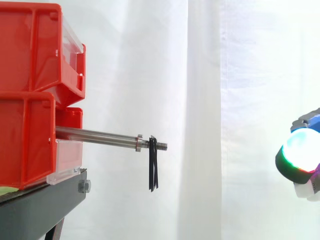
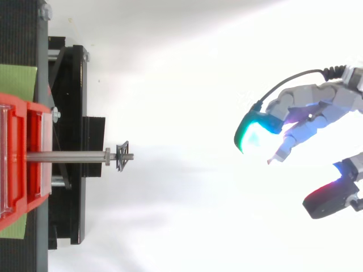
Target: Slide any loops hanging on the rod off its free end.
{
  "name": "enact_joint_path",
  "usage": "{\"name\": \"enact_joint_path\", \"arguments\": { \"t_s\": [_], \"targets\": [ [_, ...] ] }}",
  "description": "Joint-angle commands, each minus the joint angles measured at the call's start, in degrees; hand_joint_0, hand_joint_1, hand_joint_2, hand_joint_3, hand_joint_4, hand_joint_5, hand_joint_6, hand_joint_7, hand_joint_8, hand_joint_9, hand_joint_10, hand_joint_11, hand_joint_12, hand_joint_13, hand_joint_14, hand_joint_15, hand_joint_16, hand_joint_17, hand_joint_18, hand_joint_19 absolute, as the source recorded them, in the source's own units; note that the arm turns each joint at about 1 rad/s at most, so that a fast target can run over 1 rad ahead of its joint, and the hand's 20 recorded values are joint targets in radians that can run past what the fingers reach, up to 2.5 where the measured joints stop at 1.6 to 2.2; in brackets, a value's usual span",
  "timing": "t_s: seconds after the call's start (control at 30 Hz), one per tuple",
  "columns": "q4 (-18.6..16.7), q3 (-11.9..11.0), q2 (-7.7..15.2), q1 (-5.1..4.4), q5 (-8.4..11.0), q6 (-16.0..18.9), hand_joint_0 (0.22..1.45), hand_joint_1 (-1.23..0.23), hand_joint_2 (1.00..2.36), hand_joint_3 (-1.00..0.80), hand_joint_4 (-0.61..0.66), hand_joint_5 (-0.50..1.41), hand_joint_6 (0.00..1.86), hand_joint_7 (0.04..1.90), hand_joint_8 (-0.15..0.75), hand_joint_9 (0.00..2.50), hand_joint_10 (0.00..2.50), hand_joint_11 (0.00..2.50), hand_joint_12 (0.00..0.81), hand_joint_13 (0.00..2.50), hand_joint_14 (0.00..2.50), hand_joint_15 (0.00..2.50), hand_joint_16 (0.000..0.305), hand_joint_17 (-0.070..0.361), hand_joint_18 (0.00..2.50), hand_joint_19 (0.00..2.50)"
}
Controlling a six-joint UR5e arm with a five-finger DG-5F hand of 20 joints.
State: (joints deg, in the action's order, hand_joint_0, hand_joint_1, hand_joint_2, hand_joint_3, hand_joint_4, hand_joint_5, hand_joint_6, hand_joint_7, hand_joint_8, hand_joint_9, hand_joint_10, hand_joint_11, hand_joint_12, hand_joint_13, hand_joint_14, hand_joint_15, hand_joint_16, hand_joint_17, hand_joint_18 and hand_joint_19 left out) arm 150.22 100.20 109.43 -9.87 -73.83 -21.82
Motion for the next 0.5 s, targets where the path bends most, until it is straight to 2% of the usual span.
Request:
{"name": "enact_joint_path", "arguments": {
  "t_s": [0.0,0.1,0.2,0.23,0.47],
  "targets": [
    [-2.1,0.0,0.3,-0.06,-0.08,-0.1,0.61,-0.68,1.01,-0.39,0.34,-0.16,0.50,0.95,0.341,0.95,0.01,0.38,0.289,0.68,0.00,0.03,0.035,0.079,0.52,0.13],
    [-3.1,0.0,1.8,0.03,-0.08,0.0,0.58,-0.74,1.00,-0.45,0.33,-0.16,0.50,0.95,0.335,0.93,0.01,0.38,0.301,0.68,0.00,0.04,0.036,0.081,0.52,0.13],
    [-4.3,0.0,4.7,0.03,-0.26,0.6,0.56,-0.78,1.00,-0.50,0.33,-0.17,0.50,0.96,0.330,0.91,0.01,0.38,0.312,0.68,0.00,0.04,0.038,0.086,0.52,0.15],
    [-4.3,0.0,4.7,0.03,-0.26,0.6,0.56,-0.79,1.00,-0.50,0.32,-0.17,0.50,0.96,0.331,0.91,0.01,0.39,0.315,0.68,0.00,0.05,0.039,0.088,0.53,0.15],
    [-15.5,0.0,8.3,0.03,-0.08,1.9,0.54,-0.82,1.00,-0.50,0.32,-0.18,0.50,0.97,0.327,0.89,0.01,0.39,0.334,0.68,0.00,0.06,0.042,0.094,0.54,0.17]
  ]
}}
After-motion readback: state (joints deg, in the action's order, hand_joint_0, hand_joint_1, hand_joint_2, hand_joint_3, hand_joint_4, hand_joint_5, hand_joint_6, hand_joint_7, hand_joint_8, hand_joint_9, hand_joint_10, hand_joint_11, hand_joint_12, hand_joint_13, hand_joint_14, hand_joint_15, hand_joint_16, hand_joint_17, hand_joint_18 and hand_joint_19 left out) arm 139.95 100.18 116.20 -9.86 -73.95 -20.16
